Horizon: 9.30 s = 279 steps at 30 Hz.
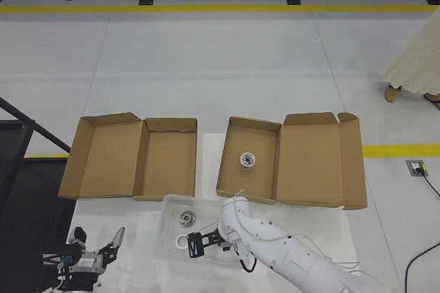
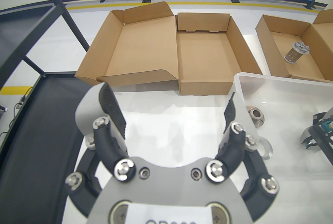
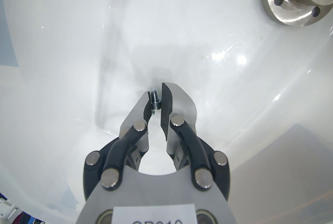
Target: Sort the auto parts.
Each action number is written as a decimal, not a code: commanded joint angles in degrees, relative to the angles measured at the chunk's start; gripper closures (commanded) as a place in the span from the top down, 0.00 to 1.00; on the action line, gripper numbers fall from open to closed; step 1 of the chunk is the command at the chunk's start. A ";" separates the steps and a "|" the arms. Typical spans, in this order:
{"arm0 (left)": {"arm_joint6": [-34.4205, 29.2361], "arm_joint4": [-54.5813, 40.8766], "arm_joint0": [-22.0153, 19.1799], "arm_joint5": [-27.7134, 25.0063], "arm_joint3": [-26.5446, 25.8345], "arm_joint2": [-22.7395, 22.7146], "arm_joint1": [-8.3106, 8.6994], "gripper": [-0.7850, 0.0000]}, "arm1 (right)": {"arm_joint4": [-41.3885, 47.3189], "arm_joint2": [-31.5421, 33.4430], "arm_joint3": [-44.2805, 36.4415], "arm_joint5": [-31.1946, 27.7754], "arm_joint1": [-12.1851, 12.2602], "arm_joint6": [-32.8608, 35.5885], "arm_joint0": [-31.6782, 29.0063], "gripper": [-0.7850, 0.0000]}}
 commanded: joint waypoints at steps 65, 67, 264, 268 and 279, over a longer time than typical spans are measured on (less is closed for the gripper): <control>0.00 0.00 0.00 0.00 0.00 0.00 0.00 1.00 | -4.66 23.88 -1.44 7.69 8.22 -22.24 2.38 0.00; 0.00 0.00 0.00 0.00 0.00 0.00 0.00 1.00 | -3.25 21.90 1.67 8.77 7.04 -20.80 4.01 0.00; 0.00 0.00 0.00 0.00 0.00 0.00 0.00 1.00 | 6.76 40.11 -33.16 17.62 8.51 -12.93 -27.12 0.00; 0.00 0.00 0.00 0.00 0.00 0.00 0.00 1.00 | 10.15 42.74 -29.37 11.41 8.96 -22.06 -25.24 0.00; 0.00 0.00 0.00 0.00 0.00 0.00 0.00 1.00 | 9.05 46.25 -18.32 -2.52 9.80 -52.25 -22.39 0.00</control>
